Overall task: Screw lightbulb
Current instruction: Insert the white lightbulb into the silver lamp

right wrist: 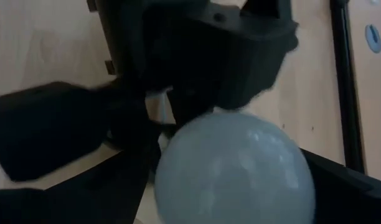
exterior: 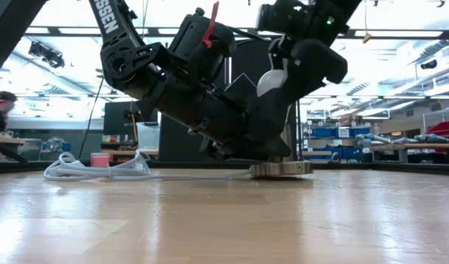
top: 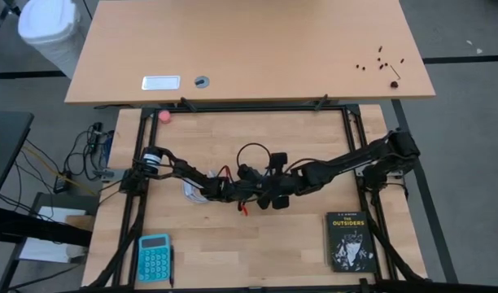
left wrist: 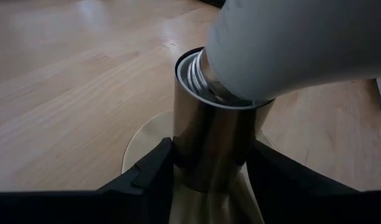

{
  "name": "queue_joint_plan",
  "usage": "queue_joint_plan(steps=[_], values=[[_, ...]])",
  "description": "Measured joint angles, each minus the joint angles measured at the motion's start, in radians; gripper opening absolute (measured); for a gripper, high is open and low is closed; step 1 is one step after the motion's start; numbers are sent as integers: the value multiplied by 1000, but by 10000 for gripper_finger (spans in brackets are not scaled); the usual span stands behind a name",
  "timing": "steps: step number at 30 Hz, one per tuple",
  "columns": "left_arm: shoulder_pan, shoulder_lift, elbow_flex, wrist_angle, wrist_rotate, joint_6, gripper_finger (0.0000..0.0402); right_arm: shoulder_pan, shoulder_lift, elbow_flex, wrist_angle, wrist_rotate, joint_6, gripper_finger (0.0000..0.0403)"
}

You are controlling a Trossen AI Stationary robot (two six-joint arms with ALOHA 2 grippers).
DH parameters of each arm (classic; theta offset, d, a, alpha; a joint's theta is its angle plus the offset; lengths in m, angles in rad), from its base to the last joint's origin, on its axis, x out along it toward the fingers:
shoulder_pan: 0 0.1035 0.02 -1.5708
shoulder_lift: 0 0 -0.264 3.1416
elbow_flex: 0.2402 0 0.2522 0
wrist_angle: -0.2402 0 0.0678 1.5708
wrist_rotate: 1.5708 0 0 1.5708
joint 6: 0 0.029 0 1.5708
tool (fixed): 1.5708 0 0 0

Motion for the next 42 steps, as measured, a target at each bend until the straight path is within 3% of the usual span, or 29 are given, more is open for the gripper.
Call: queue_joint_plan(steps=[8, 15, 28, 42], values=[[0, 0, 0, -2, 3, 0, 188, -20, 33, 27, -34, -5, -24, 302], [0, -1, 0, 0, 9, 5, 188, -67, 6, 27, -48, -105, -24, 274], [0, -1, 0, -1, 9, 4, 188, -142, -38, 27, -74, -229, -50, 279], [-6, -1, -1, 1, 25, 59, 188, -298, -57, 26, -85, -585, -127, 281]])
